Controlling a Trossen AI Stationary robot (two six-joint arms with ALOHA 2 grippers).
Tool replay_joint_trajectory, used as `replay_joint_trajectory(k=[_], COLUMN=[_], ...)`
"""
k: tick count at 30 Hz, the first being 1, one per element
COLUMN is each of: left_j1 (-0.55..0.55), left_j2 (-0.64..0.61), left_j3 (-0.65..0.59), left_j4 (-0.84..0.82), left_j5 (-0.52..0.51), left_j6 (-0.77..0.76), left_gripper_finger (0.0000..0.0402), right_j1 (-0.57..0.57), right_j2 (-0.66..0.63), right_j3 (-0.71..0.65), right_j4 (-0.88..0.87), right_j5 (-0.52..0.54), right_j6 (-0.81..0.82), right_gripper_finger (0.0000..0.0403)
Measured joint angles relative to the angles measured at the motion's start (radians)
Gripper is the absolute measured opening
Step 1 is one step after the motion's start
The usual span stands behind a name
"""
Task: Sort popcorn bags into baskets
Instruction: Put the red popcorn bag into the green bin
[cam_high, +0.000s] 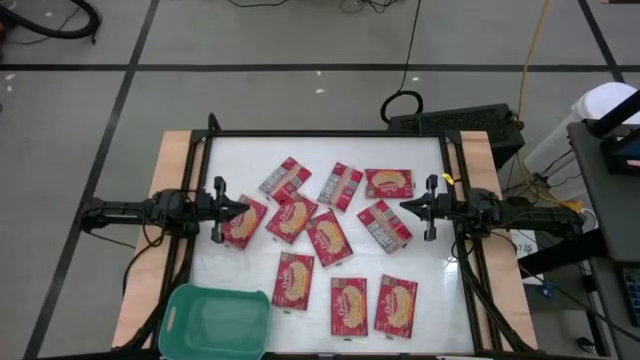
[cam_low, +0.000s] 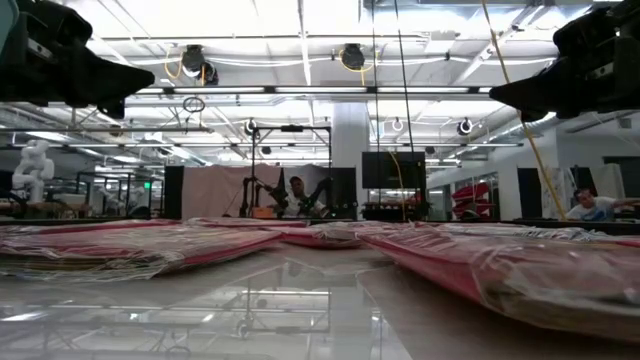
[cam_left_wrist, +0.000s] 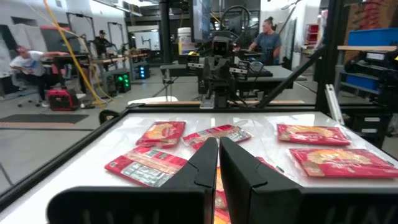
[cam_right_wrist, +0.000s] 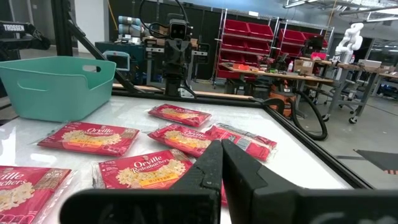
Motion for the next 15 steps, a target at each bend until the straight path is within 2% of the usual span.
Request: replay_joint_trajectory(k=[15], left_j1=[0.0], left_j2=[0.0], left_j3=[0.0], left_j4=[0.034], left_j5=[-0.011], left_j6=[-0.069], left_gripper_finger=[0.0024], right_j1=[0.0], right_j2=[0.0], right_j3=[0.0], right_j4=[0.0], right_j5=[0.0], right_j6=[0.0], right_gripper_finger=[0.0])
